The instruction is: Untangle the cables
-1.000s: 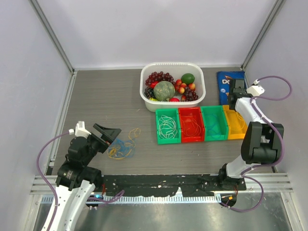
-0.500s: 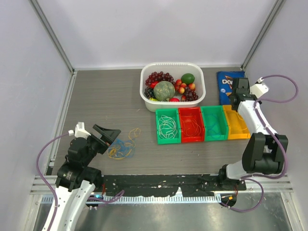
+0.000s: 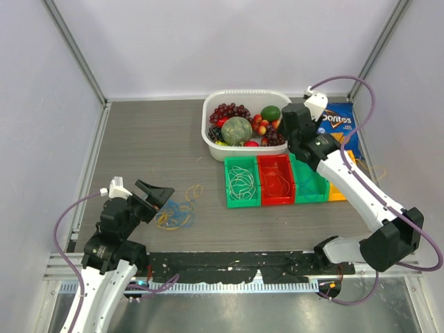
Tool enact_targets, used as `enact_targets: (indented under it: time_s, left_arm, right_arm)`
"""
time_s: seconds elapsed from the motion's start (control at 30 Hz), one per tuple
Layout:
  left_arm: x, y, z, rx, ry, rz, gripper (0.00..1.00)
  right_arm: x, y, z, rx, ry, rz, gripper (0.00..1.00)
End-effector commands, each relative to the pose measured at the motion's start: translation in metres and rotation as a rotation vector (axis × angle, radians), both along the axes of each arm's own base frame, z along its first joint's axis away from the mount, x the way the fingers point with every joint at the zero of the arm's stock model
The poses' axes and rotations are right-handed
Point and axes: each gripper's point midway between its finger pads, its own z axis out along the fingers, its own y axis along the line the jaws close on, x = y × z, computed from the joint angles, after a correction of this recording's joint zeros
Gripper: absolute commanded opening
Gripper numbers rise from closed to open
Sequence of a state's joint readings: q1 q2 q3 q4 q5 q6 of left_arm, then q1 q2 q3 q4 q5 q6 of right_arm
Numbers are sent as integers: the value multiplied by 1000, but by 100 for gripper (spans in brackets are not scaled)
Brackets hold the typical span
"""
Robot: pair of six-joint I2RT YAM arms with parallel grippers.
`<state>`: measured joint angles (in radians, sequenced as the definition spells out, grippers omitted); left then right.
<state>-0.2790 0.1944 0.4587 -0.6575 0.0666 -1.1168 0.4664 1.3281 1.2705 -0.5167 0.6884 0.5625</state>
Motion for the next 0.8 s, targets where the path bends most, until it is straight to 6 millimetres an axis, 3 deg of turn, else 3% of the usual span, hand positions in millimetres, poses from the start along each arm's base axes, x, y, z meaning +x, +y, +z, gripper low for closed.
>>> enact_targets:
  time_s: [0.0, 0.1, 0.2, 0.27, 0.37, 0.43, 0.57, 0.6, 0.63, 0.67, 0.7, 0.77]
  left_arm:
    - [6, 3, -2, 21, -4, 13, 100]
    - [7, 2, -7, 26, 15, 10, 100]
    - [7, 0, -9, 26, 28, 3, 100]
    - [8, -1, -10, 23, 37, -2, 100]
    - [6, -5, -7, 4, 40, -19, 100]
    - [5, -8, -7, -10, 46, -32, 100]
    - [4, -20, -3, -50, 56, -87, 100]
    - [4, -23, -2, -57, 65, -100, 100]
    - [4, -24, -2, -59, 77, -109, 100]
    - [3, -27, -2, -60, 84, -125, 100]
    - [3, -29, -3, -63, 100, -135, 100]
    - [2, -33, -6, -67, 120, -159, 100]
  right_arm:
    - [-11, 69, 25, 3, -42, 317, 63]
    - [-20, 94, 27, -9, -71, 394, 63]
    - [-20, 88, 28, 10, -92, 331, 65]
    - [-16, 62, 31, -21, -108, 198, 66]
    - [-12, -5, 34, 18, -139, -119, 69]
    - [-8, -87, 23, 92, -134, -365, 68]
    - [-22, -174, -21, 103, -81, -638, 70]
    - [-24, -184, -35, 112, -59, -663, 70]
    - [-30, -207, -51, 115, -22, -729, 70]
    - [-31, -209, -67, 155, 13, -732, 70]
    - [-36, -223, -82, 169, 51, -778, 70]
    - [-41, -222, -102, 205, 108, -801, 71]
